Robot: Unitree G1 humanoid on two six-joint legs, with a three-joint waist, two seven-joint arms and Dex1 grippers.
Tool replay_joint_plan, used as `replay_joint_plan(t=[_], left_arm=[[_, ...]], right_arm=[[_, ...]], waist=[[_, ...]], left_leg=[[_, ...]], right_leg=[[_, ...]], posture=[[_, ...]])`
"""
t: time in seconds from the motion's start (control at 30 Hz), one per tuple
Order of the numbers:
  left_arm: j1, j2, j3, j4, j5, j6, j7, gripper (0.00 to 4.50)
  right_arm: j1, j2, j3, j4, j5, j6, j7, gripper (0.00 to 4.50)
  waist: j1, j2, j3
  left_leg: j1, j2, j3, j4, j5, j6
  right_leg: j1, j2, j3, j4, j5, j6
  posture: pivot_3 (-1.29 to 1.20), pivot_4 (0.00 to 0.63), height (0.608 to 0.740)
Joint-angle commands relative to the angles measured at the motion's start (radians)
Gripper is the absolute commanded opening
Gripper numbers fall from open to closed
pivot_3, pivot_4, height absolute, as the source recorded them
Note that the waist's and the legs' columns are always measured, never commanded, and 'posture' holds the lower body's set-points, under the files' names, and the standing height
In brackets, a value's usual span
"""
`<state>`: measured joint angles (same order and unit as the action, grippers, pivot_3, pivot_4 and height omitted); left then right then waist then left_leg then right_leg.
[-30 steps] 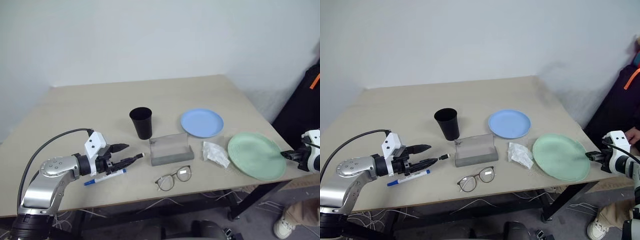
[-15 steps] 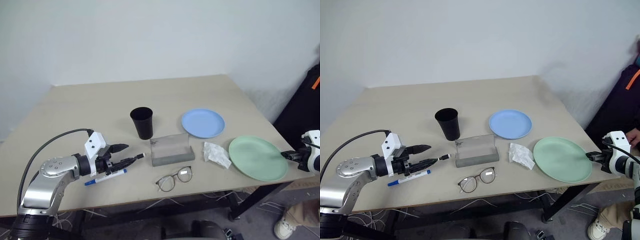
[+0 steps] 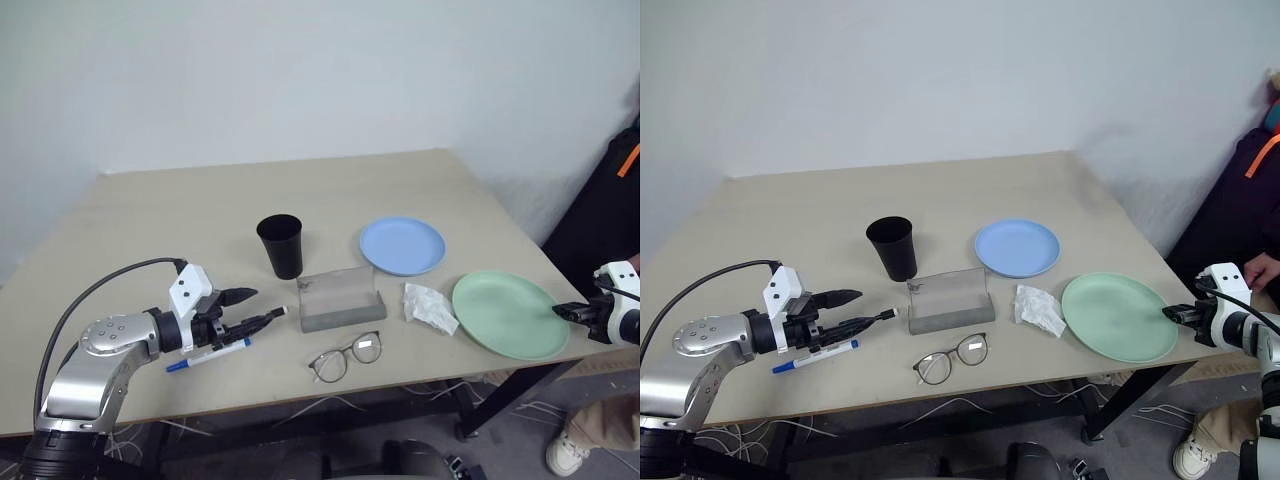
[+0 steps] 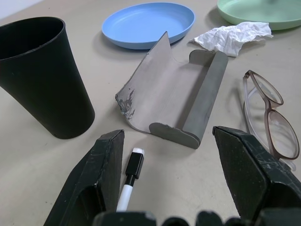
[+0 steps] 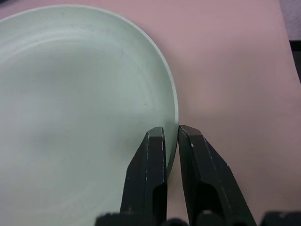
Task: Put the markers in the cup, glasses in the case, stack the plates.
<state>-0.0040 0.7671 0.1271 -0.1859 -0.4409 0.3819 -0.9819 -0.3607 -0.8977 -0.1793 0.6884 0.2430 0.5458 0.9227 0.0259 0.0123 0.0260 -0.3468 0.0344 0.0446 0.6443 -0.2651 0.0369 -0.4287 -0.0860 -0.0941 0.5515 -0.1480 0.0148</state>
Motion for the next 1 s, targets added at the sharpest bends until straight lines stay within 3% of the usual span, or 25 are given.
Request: replay_joint_plan(t=[0.03,0.23,0.33,0.73,1.0], left_arm=[[-0.005,0.004,0.025,-0.03,-0.013,-0.004,0.001,3.17],[-0.008,0.006,0.025,-0.026,-0.015,-0.002,-0.001,3.17],[-0.01,0.006,0.025,-0.025,-0.015,-0.001,-0.001,3.17],[-0.008,0.003,0.025,-0.026,-0.013,-0.004,0.006,3.17],[0.004,0.002,0.028,-0.037,-0.014,-0.004,0.013,3.17]], right_arm=[[-0.027,0.002,0.002,-0.021,-0.003,-0.003,0.01,0.48],[-0.029,0.008,0.009,-0.024,-0.007,0.004,0.021,0.48],[-0.033,0.012,0.011,-0.022,-0.01,0.008,0.022,0.02],[-0.085,0.032,0.001,-0.005,0.009,0.038,0.035,0.02],[-0.187,0.031,-0.108,0.014,0.137,0.187,0.083,0.02]], waist=[[0.0,0.0,0.0],[0.0,0.0,0.0],[-0.003,0.0,0.0],[-0.018,0.001,0.0],[-0.017,0.003,0.001]], left_leg=[[0.0,0.0,0.0,0.0,0.0,0.0],[0.0,0.001,0.0,0.0,0.0,-0.001],[-0.001,0.001,0.0,0.0,0.0,-0.001],[-0.002,0.001,0.0,0.0,-0.001,-0.001],[-0.001,0.001,0.0,-0.001,-0.001,-0.001]], right_leg=[[0.0,0.0,-0.001,0.0,0.0,0.0],[0.0,0.0,-0.003,-0.002,0.0,0.0],[0.0,0.0,-0.003,-0.003,0.0,0.0],[0.0,0.0,-0.003,-0.004,0.0,0.0],[-0.001,0.0,-0.003,-0.003,0.0,0.0]], posture=[[0.0,0.0,0.735],[0.0,0.0,0.735],[0.0,0.0,0.735],[0.0,0.0,0.735],[0.0,0.0,0.735]])
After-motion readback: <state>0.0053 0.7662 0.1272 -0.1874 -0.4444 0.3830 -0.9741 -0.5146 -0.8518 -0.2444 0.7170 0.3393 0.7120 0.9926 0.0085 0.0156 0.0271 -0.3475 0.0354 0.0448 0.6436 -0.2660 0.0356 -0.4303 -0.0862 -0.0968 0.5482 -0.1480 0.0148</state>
